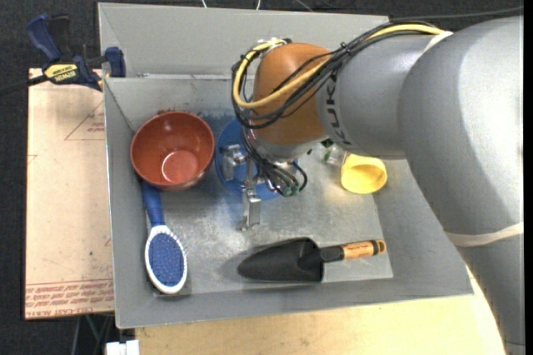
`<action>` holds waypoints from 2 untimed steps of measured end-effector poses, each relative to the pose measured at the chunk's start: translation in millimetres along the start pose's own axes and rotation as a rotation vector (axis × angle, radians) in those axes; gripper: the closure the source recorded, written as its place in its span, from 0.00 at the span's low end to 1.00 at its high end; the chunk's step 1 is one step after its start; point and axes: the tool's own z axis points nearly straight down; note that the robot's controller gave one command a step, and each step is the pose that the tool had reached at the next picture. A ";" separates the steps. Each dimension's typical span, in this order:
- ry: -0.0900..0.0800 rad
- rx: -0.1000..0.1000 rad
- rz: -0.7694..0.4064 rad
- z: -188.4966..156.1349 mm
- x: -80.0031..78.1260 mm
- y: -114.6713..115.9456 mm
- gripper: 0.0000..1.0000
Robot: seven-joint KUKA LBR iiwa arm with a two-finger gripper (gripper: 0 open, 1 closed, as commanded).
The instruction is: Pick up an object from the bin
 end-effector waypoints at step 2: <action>-0.006 0.006 0.006 3.6 -17.0 25.3 0.00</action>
Offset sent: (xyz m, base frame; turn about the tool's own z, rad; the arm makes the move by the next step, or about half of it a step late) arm 0.0081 0.0310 -0.0064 0.0038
